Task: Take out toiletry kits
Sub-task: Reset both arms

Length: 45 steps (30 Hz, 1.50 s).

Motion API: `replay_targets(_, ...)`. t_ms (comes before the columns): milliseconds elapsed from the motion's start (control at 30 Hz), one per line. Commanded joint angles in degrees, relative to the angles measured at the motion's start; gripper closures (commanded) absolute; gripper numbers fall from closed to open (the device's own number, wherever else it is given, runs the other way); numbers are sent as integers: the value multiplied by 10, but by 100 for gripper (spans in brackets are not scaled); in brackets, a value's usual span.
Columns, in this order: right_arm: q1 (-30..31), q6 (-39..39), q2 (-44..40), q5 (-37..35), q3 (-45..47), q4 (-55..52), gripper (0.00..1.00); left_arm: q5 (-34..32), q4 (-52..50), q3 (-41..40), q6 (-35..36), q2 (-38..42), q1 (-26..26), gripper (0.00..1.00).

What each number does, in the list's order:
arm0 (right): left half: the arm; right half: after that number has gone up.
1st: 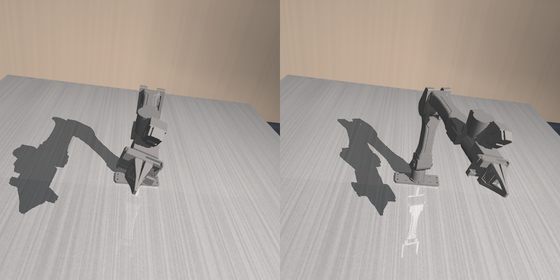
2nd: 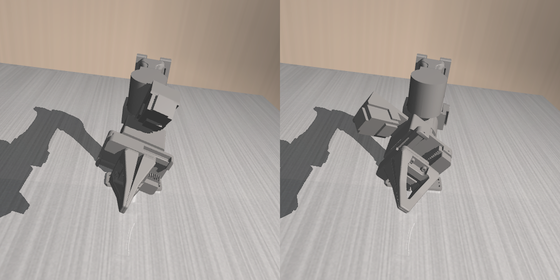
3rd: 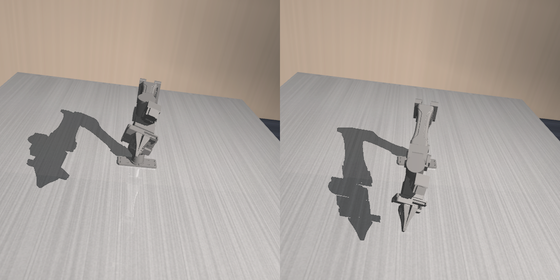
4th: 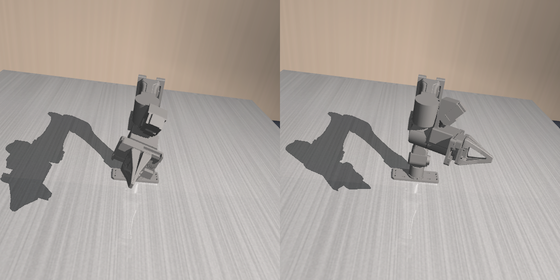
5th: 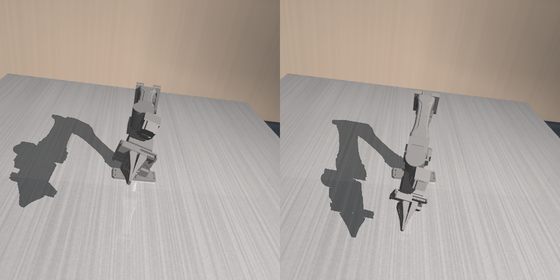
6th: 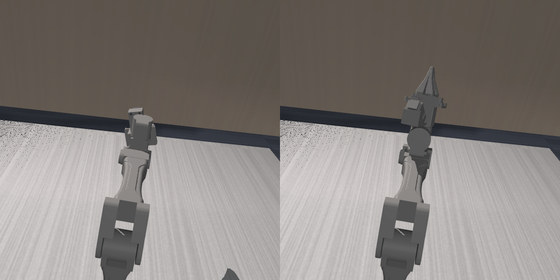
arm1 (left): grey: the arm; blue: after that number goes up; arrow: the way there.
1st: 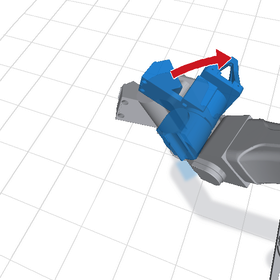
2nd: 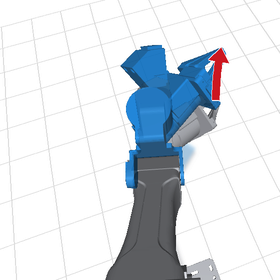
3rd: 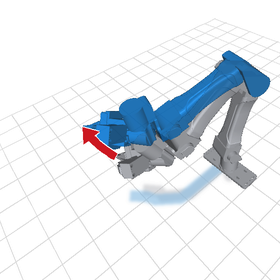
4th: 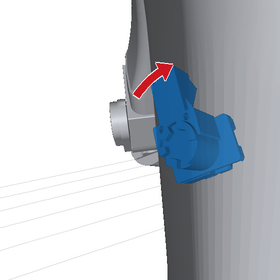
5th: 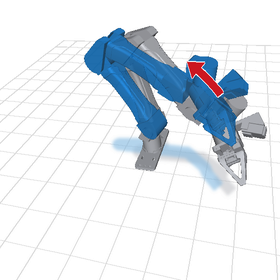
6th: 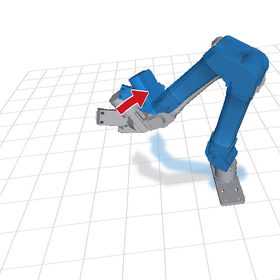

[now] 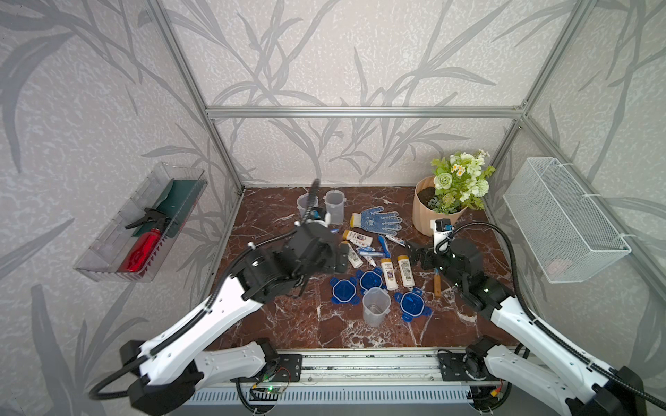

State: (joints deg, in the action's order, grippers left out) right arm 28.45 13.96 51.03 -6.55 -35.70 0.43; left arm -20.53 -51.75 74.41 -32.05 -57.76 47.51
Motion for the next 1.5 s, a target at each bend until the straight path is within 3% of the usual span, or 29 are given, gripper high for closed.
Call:
replay_targets(0,-2,-6,-17,-35,8,-23,1,-165,82,-96,38,80,-26,1)
replay_targets(67,-2,-23,-20,-41,20,-24,1,-227,227,-208,144,147,-26,1)
replay_targets(167,-2,-45,-16,-58,36,-15,1,-314,441,-370,241,232,-33,1)
replay_targets(300,-2,-62,-8,-65,90,75,1,-284,577,-471,330,280,-73,1)
replay_targets(400,-2,-69,-9,-122,111,92,1,-265,681,-524,404,237,-129,1)
replay_targets(500,-5,-94,5,-160,123,111,1,-196,721,-544,375,150,-218,1)
replay_targets(633,-11,-109,35,-204,125,117,1,-68,850,-582,356,23,-318,1)
replay_targets(833,-52,-134,62,-222,146,212,1,38,949,-570,287,-138,-425,1)
replay_targets(900,-80,-130,78,-219,147,222,1,47,958,-550,280,-192,-446,1)
replay_targets(1000,-135,-111,130,-185,162,292,1,74,870,-490,288,-218,-461,1)
replay_targets(1067,-169,-93,195,-184,169,366,1,99,895,-489,283,-243,-481,1)
replay_targets(1133,-201,-92,264,-164,168,444,1,152,1058,-541,273,-306,-511,1)
replay_targets(1167,-206,-96,265,-155,135,369,1,175,1156,-566,292,-333,-513,1)
replay_targets(1200,-210,-105,270,-147,117,346,1,187,1131,-572,290,-311,-513,1)
replay_targets(1267,-224,-113,328,-124,145,480,1,156,1047,-552,265,-286,-517,1)
replay_targets(1300,-223,-133,355,-114,163,564,1,150,1056,-549,259,-296,-519,1)
replay_targets(1367,-225,-132,334,-75,165,521,1,158,1116,-556,272,-323,-520,1)
replay_targets(1467,-229,-136,366,-57,181,577,1,153,1082,-555,267,-305,-519,1)
